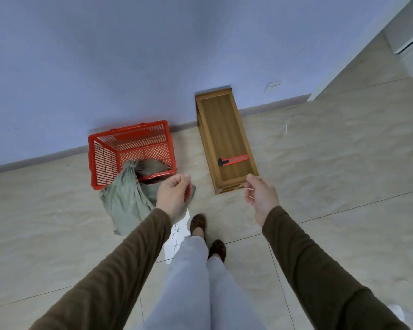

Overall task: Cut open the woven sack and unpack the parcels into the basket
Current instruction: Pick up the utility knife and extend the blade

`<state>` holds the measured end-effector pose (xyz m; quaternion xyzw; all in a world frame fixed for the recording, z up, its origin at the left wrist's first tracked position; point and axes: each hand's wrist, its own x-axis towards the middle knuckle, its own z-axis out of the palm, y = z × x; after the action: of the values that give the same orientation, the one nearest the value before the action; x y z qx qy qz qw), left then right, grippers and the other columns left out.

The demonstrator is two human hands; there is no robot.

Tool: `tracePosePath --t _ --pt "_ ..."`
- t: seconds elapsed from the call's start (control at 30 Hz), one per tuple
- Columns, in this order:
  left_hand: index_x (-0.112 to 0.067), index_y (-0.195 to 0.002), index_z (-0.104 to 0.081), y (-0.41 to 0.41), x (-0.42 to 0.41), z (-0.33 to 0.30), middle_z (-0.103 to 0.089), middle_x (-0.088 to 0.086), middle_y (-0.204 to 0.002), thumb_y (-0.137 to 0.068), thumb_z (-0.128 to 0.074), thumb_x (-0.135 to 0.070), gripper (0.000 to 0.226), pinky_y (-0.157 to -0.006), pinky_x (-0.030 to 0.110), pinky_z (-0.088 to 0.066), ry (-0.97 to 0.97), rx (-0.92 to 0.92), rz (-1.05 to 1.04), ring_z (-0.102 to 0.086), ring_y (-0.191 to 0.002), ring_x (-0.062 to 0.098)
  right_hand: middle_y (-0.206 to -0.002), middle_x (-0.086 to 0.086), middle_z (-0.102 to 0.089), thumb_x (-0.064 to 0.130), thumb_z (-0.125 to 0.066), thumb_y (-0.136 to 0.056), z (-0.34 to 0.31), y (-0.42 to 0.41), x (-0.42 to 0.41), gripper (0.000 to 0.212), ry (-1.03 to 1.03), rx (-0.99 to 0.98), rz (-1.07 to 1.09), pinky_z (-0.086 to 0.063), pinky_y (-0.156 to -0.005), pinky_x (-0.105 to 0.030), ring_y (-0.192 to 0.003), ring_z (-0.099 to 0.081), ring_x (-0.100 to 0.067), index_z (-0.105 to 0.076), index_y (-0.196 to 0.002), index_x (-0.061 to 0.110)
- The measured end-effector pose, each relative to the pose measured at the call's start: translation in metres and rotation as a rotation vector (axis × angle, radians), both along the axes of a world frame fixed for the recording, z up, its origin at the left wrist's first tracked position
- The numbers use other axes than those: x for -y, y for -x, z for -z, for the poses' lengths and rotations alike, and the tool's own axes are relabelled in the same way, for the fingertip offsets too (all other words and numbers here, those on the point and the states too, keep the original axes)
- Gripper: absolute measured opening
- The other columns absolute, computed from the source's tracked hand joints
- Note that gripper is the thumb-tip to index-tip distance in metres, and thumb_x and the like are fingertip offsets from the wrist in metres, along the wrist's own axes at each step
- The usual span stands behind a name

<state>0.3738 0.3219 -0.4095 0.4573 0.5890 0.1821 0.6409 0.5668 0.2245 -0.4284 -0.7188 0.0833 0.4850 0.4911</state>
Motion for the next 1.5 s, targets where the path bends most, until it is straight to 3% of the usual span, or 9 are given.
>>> tracePosePath --t 0.2,0.3,0.43,0.57,0.87,1.07,1.27,1.37,1.5 --pt "-0.007 -0.084 -0.063 -0.054 -0.043 0.079 -0.064 0.004 -0.078 -0.103 -0.058 -0.017 0.022 -0.07 0.03 -0.051 -0.039 -0.108 0.161 -0.057 -0.069 0.014 -0.094 -0.005 -0.063 0.016 -0.059 -0.105 0.069 -0.035 -0.042 0.004 0.064 -0.044 0.054 -0.054 -0.074 -0.03 -0.082 -0.059 -0.017 -0.063 -0.103 0.017" --pt "-0.019 -0.1 -0.069 -0.086 -0.056 0.128 -0.069 0.001 -0.096 -0.099 -0.06 -0.027 0.011 -0.082 0.039 -0.056 -0.093 -0.212 0.284 -0.062 -0.083 0.017 -0.101 -0.005 -0.062 0.017 -0.059 -0.105 0.112 -0.05 -0.058 0.018 0.096 -0.091 0.1 -0.054 -0.073 -0.029 -0.088 -0.06 -0.018 -0.06 -0.123 0.015" --pt "-0.024 -0.128 -0.063 -0.131 -0.074 0.187 -0.063 -0.003 -0.116 -0.1 -0.057 -0.025 0.028 -0.094 0.041 -0.056 -0.196 -0.35 0.507 -0.063 -0.107 0.021 -0.106 -0.003 -0.06 0.016 -0.058 -0.106 0.165 -0.065 -0.074 0.038 0.132 -0.141 0.109 -0.055 -0.077 -0.029 -0.094 -0.061 -0.018 -0.049 -0.142 0.018" --pt "-0.023 -0.144 -0.053 -0.17 -0.094 0.244 -0.055 0.004 -0.141 -0.105 -0.05 -0.02 0.04 -0.113 0.04 -0.045 -0.321 -0.521 0.72 -0.051 -0.13 0.026 -0.132 -0.011 -0.057 0.013 -0.055 -0.107 0.216 -0.08 -0.09 0.048 0.156 -0.201 0.131 -0.053 -0.107 -0.041 -0.117 -0.061 -0.026 -0.04 -0.152 0.019" --pt "-0.025 -0.136 -0.057 -0.215 -0.104 0.327 -0.056 0.006 -0.136 -0.106 -0.047 -0.017 0.033 -0.106 0.045 -0.05 -0.427 -0.712 0.923 -0.053 -0.122 0.028 -0.143 -0.018 -0.058 0.008 -0.052 -0.108 0.288 -0.091 -0.114 0.046 0.172 -0.312 0.092 -0.045 -0.117 -0.045 -0.135 -0.057 -0.031 -0.043 -0.153 0.01" --pt "-0.027 -0.116 -0.064 -0.213 -0.102 0.339 -0.057 0.004 -0.122 -0.102 -0.049 -0.008 0.028 -0.105 0.043 -0.048 -0.332 -0.607 0.782 -0.051 -0.114 0.025 -0.129 -0.016 -0.067 0.007 -0.053 -0.107 0.301 -0.088 -0.121 0.031 0.125 -0.298 0.066 -0.049 -0.113 -0.045 -0.12 -0.067 -0.028 -0.053 -0.138 0.012" --pt "-0.019 -0.11 -0.066 -0.2 -0.091 0.306 -0.065 0.005 -0.1 -0.1 -0.052 0.001 0.026 -0.08 0.028 -0.053 -0.029 -0.217 0.329 -0.062 -0.094 0.022 -0.125 -0.012 -0.067 0.003 -0.058 -0.104 0.278 -0.085 -0.116 0.03 0.018 -0.195 0.004 -0.056 -0.106 -0.042 -0.115 -0.068 -0.026 -0.058 -0.13 0.017" --pt "-0.016 -0.118 -0.066 -0.189 -0.084 0.28 -0.065 0.01 -0.099 -0.101 -0.052 0.002 0.029 -0.086 0.037 -0.056 0.049 -0.089 0.17 -0.062 -0.095 0.023 -0.123 -0.008 -0.067 0.006 -0.062 -0.102 0.256 -0.083 -0.113 0.031 -0.042 -0.117 -0.124 -0.058 -0.102 -0.036 -0.114 -0.068 -0.021 -0.057 -0.129 0.02" --pt "-0.011 -0.126 -0.064 -0.169 -0.073 0.247 -0.064 0.033 -0.11 -0.102 -0.052 0.004 0.03 -0.096 0.052 -0.058 0.143 0.032 -0.004 -0.066 -0.099 0.044 -0.121 -0.003 -0.072 0.01 -0.067 -0.1 0.226 -0.073 -0.113 0.033 -0.079 -0.07 -0.293 -0.056 -0.105 -0.04 -0.114 -0.07 -0.017 -0.055 -0.128 0.022"
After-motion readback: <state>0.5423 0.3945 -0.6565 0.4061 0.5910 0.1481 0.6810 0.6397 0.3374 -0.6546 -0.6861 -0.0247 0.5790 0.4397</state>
